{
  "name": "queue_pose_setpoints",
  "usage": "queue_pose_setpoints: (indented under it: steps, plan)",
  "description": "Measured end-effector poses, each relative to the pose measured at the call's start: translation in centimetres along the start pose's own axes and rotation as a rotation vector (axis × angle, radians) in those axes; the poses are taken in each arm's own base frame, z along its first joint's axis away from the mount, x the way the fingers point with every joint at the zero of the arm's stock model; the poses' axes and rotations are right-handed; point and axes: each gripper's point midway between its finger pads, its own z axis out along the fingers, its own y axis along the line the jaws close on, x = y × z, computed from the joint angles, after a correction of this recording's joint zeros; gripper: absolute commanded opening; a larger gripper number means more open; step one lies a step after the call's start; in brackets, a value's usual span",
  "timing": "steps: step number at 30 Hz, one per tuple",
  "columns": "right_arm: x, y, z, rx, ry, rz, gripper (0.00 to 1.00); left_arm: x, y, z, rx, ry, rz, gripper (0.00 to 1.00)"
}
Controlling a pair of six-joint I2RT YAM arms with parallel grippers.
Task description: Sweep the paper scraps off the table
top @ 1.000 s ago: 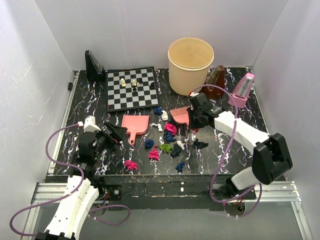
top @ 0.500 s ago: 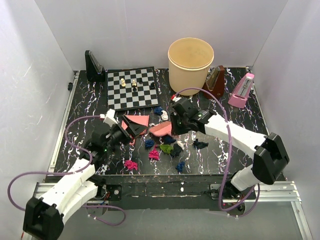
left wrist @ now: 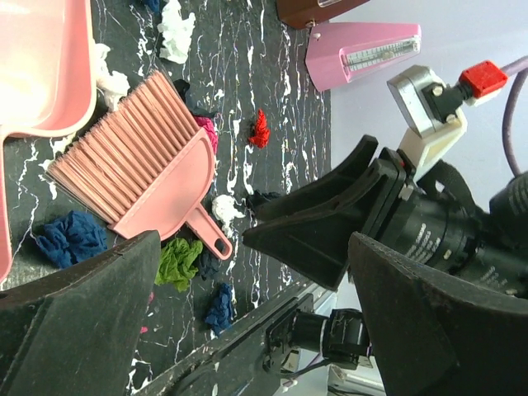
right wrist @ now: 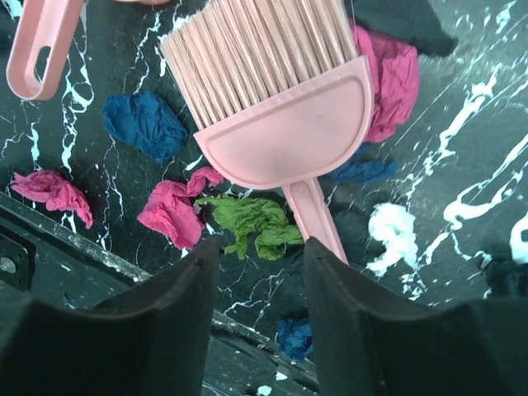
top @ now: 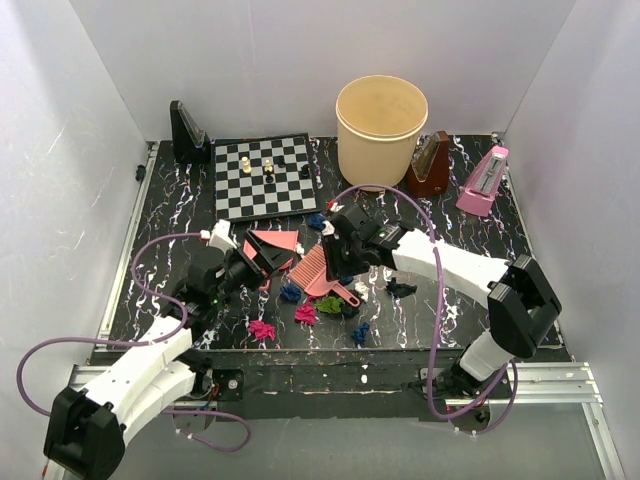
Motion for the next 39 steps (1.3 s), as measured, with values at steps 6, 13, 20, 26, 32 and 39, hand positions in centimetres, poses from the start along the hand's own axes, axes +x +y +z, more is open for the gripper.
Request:
queue_pose_setpoints:
  steps: [6,13,20,26,32,39]
  plan:
    - [-2.6,-1.2,0.2,-0.105,-0.02,0.083,0.54,-0.2,-0.2,-1.4,0.002,-0.026,0.043,0.98]
    - [-3.8,-3.6,3.6,-0.252,0.059,0.205,0.52,-0.2,0.6,-2.7,-0.034,-0.049,0.093,0.98]
    - [-2.1,-3.4,5.5,-0.307,0.157,0.232,0.53,0.1,1.9,-3.0,-0.085,-0.036,0.114,0.98]
    - [-3.0,-3.1,6.1,-0.327,0.157,0.222,0.53,0.2,2.2,-3.1,-0.099,-0.031,0.124,0.98]
    - [-2.3,-3.4,7.7,-0.332,0.202,0.238,0.53,0.3,2.7,-3.1,-0.118,-0.028,0.132,0.98]
    - [-2.6,-3.3,7.9,-0.347,0.205,0.226,0.01,0.2,2.7,-3.2,-0.124,-0.033,0.142,0.98]
